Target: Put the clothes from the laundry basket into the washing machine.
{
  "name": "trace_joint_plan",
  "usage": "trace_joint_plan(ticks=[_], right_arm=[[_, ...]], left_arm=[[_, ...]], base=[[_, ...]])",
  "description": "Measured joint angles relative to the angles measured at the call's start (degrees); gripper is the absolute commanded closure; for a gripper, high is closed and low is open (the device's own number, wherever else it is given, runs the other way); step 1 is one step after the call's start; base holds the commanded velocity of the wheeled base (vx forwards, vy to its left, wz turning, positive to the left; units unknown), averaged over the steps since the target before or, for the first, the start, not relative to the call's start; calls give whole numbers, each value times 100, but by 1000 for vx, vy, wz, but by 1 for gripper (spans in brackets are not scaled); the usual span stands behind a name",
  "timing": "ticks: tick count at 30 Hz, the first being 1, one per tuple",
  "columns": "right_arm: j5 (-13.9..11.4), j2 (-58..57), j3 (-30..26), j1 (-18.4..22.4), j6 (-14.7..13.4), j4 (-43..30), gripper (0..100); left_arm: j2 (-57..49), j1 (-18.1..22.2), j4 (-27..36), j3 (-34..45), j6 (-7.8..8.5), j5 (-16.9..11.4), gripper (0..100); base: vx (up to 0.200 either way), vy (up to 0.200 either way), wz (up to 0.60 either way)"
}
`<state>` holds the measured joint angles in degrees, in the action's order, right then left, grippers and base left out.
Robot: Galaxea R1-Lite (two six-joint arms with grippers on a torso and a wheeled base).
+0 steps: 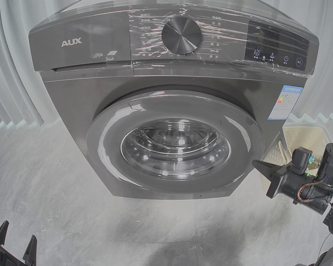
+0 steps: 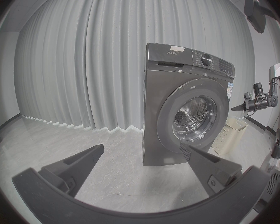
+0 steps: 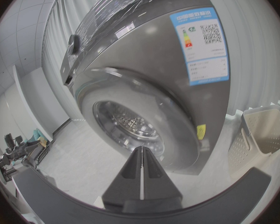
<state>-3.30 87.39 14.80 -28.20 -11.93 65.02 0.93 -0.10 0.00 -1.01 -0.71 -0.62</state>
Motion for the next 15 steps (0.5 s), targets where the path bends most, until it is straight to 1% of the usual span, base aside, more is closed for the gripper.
trace_joint_plan(ticks=[1,7,10,15], right_arm=[[-9,-7,-80,-63,1,1,100],[-41,-51,-436,-422,-7,6,100],[-41,-63,-444,-488,-18,23,100],[-26,-73,-232,-473,-38,41,100]], left_arm=[[0,0,0,0,0,0,0],[0,0,-2,0,-35,-6,0],[0,0,0,0,-40,-6,0],[0,0,-2,0,-49,-9,0]], base=[[0,0,0],[200,0,0],[200,0,0],[200,0,0]])
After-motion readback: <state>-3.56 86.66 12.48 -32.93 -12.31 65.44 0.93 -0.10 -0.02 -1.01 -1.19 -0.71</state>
